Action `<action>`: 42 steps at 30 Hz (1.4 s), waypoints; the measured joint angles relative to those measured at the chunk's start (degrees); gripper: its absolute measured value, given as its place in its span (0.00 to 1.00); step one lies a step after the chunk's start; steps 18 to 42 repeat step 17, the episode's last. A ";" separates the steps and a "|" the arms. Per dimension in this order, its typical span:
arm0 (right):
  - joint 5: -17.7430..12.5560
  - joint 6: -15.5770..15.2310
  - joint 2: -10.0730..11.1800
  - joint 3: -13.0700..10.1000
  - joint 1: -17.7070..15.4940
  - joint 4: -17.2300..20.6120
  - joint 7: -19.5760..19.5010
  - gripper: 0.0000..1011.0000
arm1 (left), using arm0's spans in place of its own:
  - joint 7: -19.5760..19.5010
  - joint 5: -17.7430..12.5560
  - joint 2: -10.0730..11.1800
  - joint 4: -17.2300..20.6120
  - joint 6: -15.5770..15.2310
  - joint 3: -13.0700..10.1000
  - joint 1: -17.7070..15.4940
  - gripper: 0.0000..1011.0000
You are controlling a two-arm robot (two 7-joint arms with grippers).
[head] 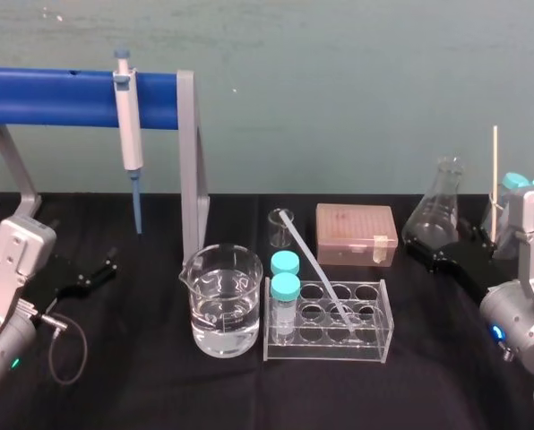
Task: Pick up the stirring rod with one hand, then place it down.
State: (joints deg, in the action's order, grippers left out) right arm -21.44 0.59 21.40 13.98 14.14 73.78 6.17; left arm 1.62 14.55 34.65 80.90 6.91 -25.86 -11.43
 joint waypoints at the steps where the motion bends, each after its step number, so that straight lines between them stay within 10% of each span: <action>1: 0.00 0.00 0.00 0.00 -0.02 0.02 -0.03 0.99 | 0.00 0.00 0.00 0.00 0.00 0.00 0.00 0.99; 42: 0.06 0.14 0.13 -0.09 -0.12 0.42 -0.40 0.99 | 0.00 0.00 0.00 0.00 0.00 0.00 0.00 0.99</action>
